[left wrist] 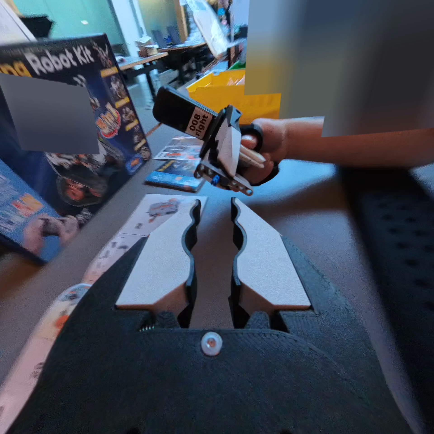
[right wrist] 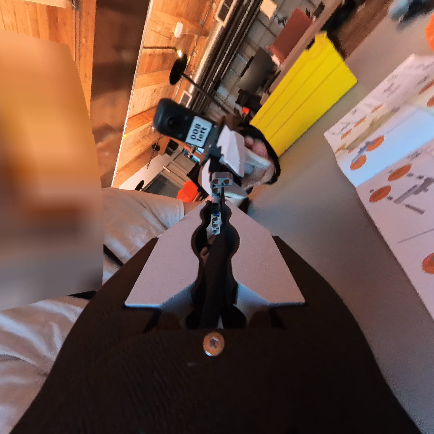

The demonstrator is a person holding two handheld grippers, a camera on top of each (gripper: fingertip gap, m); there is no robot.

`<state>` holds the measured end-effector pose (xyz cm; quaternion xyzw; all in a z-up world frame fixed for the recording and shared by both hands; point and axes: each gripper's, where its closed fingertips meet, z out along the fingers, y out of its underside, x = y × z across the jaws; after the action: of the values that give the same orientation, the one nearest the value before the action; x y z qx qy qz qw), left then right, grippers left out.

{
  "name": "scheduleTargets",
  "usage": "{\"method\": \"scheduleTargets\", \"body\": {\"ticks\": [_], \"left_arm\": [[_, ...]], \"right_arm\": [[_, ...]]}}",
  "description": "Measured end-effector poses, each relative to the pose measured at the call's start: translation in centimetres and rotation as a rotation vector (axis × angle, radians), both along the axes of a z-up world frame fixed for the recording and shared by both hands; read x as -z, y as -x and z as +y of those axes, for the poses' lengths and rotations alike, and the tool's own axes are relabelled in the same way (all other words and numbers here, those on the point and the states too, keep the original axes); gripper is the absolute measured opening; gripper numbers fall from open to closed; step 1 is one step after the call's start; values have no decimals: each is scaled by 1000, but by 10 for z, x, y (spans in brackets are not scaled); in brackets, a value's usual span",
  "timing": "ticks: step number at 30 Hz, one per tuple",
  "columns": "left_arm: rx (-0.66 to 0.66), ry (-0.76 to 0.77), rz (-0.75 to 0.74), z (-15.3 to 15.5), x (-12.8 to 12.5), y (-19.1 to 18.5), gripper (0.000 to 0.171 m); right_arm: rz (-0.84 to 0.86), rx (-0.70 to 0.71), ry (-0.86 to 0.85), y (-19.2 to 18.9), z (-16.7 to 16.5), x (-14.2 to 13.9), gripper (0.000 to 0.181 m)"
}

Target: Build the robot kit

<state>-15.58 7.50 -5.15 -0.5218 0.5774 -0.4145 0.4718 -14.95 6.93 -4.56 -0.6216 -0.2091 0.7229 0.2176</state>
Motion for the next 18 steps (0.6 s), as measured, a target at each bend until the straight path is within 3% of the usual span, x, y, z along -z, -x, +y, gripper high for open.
{"method": "scheduleTargets", "body": {"ticks": [2, 5, 15, 18], "left_arm": [[-22, -112, -2, -4, 1, -5, 17], [-1, -138, -6, -11, 1, -9, 5], [30, -266, 59, -19, 12, -8, 1], [40, -255, 51, -22, 10, -9, 8]], "right_arm": [[-42, -36, 28, 3, -4, 10, 6], [-44, -85, 80, 6, -10, 14, 6], [-62, -143, 132, 8, -17, 23, 5], [-45, -156, 146, 8, -18, 22, 5]]}}
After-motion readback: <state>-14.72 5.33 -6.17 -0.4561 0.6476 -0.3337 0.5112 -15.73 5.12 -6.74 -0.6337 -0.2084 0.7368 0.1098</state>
